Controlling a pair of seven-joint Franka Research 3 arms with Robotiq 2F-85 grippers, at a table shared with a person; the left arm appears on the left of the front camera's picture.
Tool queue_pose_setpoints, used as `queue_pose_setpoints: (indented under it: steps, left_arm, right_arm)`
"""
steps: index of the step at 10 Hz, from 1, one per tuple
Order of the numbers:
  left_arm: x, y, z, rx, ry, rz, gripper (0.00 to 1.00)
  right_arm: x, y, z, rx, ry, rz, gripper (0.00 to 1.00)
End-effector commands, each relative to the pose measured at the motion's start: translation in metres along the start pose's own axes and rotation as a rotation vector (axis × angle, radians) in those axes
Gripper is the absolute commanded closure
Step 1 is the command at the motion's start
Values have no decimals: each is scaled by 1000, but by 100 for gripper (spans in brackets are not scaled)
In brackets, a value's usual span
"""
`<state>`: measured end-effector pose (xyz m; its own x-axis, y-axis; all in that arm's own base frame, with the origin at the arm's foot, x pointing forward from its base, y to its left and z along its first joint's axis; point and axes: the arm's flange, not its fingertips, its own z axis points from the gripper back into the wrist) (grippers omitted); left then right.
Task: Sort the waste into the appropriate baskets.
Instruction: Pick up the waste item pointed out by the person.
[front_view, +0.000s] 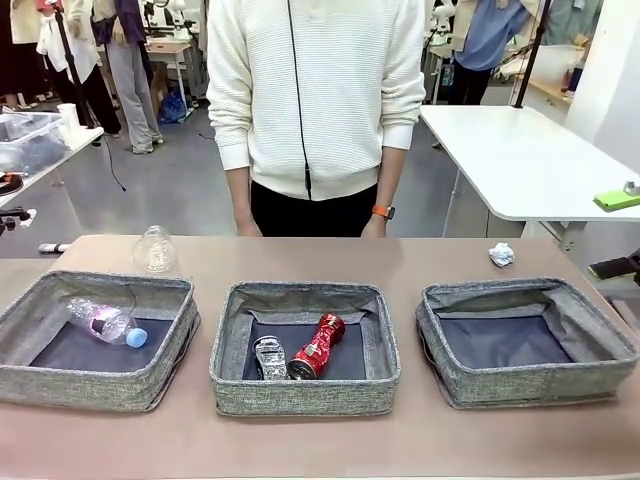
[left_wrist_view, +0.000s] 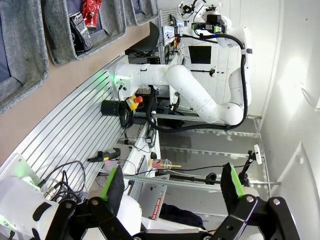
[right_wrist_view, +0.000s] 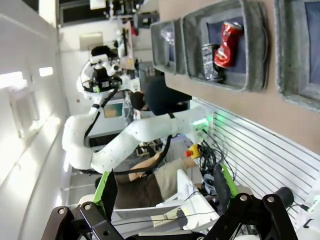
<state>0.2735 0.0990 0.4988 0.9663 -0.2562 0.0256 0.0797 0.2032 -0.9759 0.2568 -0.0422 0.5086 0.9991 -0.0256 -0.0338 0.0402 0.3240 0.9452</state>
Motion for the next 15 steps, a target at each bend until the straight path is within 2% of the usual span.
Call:
queue_pose_setpoints:
  steps: [1,14,15]
  left_arm:
    - [-1,-1,0,-1,-1,-5,0]
    - [0,0,0,0,0,0,0]
    - [8,-15,-11,265,-80,-17,0]
  right_arm:
    - [1,0,2,19,2,24,0]
    - [1,0,2,19,2,24,0]
    - [1,0,2,19,2,24,0]
